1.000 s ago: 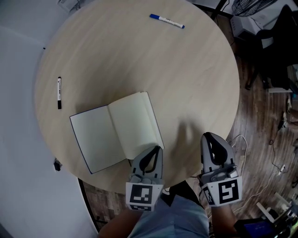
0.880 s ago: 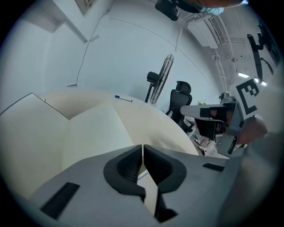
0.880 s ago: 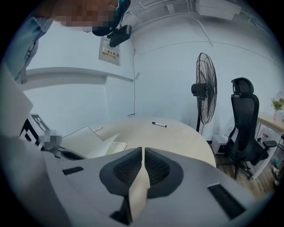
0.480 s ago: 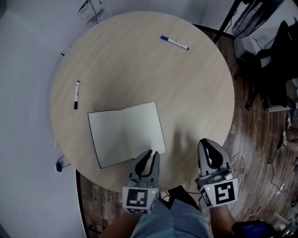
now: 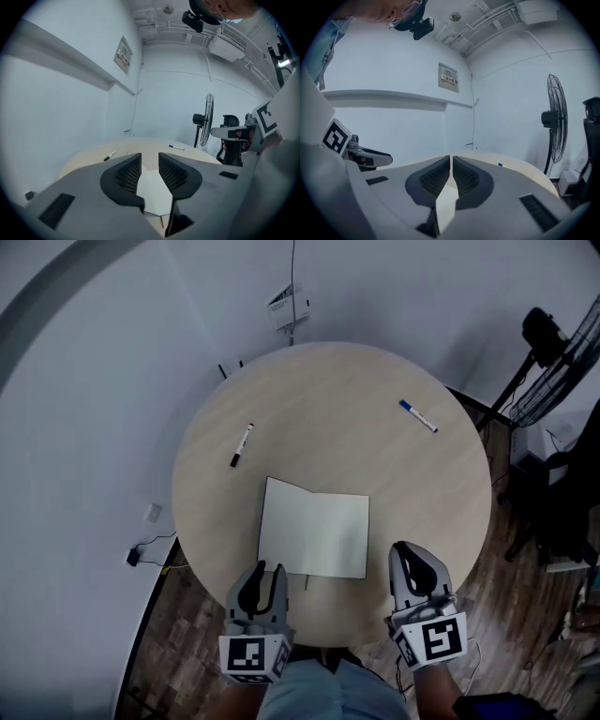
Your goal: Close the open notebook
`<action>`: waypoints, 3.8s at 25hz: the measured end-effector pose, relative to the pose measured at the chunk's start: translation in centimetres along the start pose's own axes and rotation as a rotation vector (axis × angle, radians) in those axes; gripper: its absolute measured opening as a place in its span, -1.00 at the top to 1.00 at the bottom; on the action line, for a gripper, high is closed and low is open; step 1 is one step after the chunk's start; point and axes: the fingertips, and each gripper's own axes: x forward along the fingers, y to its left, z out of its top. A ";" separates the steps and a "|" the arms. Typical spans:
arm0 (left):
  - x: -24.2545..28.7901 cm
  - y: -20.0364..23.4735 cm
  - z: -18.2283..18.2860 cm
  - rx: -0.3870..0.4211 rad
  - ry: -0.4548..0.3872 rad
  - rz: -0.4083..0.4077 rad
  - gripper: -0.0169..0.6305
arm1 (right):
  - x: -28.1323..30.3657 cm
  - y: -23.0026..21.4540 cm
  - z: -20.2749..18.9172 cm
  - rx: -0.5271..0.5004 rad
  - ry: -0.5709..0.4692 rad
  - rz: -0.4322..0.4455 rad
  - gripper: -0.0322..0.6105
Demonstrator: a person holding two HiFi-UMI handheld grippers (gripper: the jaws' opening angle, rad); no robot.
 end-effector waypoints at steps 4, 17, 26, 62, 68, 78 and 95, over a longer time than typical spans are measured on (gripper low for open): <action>-1.3 3.5 -0.7 -0.042 -0.018 0.062 0.55 | 1.9 3.0 0.3 -0.001 -0.003 0.067 0.75; 5.3 6.8 -9.6 -0.252 0.130 -0.092 0.09 | 10.0 5.2 -6.3 -0.024 0.150 0.080 0.75; 4.9 3.2 -7.4 -0.228 0.122 -0.213 0.09 | 8.8 4.4 -5.8 0.002 0.127 0.039 0.75; 9.6 -14.8 -10.3 0.008 0.286 -0.630 0.07 | -4.2 -8.4 -11.3 0.181 0.117 -0.339 0.75; 11.4 -16.1 -12.9 0.031 0.344 -0.663 0.01 | -4.8 -10.2 -13.9 0.220 0.143 -0.383 0.75; 13.6 -18.0 -17.1 0.078 0.457 -0.712 -0.02 | -5.4 -12.3 -17.7 0.284 0.177 -0.437 0.75; 14.9 -19.1 -21.8 0.170 0.620 -0.683 -0.05 | -7.8 -14.8 -20.4 0.325 0.190 -0.503 0.75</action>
